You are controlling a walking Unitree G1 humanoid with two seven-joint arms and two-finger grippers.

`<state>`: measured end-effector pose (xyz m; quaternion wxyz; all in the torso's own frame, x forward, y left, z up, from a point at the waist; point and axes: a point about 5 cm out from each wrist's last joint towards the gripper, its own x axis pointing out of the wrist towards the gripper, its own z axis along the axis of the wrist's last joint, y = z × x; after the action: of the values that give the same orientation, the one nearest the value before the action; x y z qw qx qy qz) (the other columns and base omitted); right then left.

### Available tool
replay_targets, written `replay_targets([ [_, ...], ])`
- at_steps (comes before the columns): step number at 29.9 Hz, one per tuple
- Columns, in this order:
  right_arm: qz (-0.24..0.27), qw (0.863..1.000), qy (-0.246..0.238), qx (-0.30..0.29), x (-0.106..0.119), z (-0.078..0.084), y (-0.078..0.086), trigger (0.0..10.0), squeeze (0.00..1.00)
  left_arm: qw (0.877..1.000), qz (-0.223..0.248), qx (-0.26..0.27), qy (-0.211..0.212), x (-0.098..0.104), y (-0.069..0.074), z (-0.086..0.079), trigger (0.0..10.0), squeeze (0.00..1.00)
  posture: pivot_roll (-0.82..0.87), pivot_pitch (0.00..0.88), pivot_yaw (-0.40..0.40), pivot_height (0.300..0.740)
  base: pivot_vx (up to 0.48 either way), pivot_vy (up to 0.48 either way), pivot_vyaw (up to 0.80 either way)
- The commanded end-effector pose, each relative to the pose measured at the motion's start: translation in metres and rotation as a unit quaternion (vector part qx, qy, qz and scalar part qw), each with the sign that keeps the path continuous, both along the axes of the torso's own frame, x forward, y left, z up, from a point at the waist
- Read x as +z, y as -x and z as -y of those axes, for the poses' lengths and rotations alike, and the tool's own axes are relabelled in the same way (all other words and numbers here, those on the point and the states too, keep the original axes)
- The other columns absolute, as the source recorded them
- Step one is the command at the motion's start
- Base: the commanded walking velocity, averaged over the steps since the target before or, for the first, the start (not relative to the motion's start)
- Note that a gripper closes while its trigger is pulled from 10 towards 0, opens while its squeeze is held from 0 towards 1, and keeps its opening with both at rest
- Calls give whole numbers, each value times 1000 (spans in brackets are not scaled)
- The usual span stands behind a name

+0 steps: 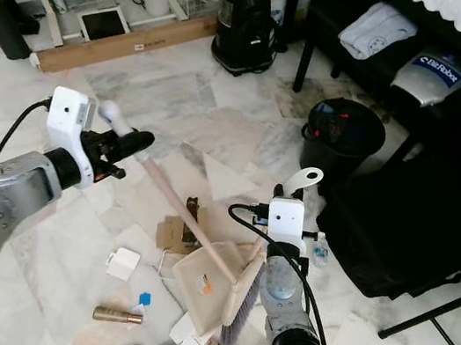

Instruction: Sweep floor

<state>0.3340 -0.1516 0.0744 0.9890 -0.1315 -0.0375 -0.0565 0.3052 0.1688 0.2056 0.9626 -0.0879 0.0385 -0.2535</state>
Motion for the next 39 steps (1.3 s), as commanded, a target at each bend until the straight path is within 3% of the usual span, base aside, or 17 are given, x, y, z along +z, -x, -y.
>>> replay_targets([
  [1, -32, 999, 22, -39, -9, 18, 2, 10000, 0, 999, 11, 22, -26, 8, 6, -18, 10000, 0, 74, 88, 54, 740, 0, 0, 0],
  [6, -28, 998, 26, -56, 1, 22, -6, 10000, 0, 998, 6, 4, -61, 6, 14, -23, 10000, 0, 87, 54, 49, 740, 0, 0, 0],
  [9, -28, 998, 25, -54, 2, 20, -8, 10000, 0, 998, 19, 28, -59, 16, 12, -33, 10000, 0, 95, 45, 46, 740, 0, 0, 0],
  [12, -30, 998, 24, -50, 3, 17, -9, 10000, 0, 993, 69, 90, -44, 41, 6, -50, 10000, 0, 99, 37, 45, 740, 0, 0, 0],
  [17, -32, 998, 23, -50, 0, 15, -7, 10000, 0, 986, 101, 122, -44, 47, 5, -57, 10000, 0, 94, 40, 47, 740, 0, 0, 0],
  [25, -43, 997, 24, -54, -9, 18, 0, 10000, 0, 970, 102, 195, -104, 21, -2, -69, 10000, 0, 81, 39, 50, 740, 0, 0, 0],
  [31, -9, 998, 21, -67, 3, 24, -5, 10000, 0, 958, 125, 239, -93, 3, -3, -67, 10000, 0, 61, 15, 52, 740, 0, 0, 0],
  [39, 44, 997, 8, -68, 21, 31, -9, 10000, 0, 942, 134, 294, -90, -36, 13, -65, 10000, 0, 41, 0, 47, 740, 0, 0, 0],
])
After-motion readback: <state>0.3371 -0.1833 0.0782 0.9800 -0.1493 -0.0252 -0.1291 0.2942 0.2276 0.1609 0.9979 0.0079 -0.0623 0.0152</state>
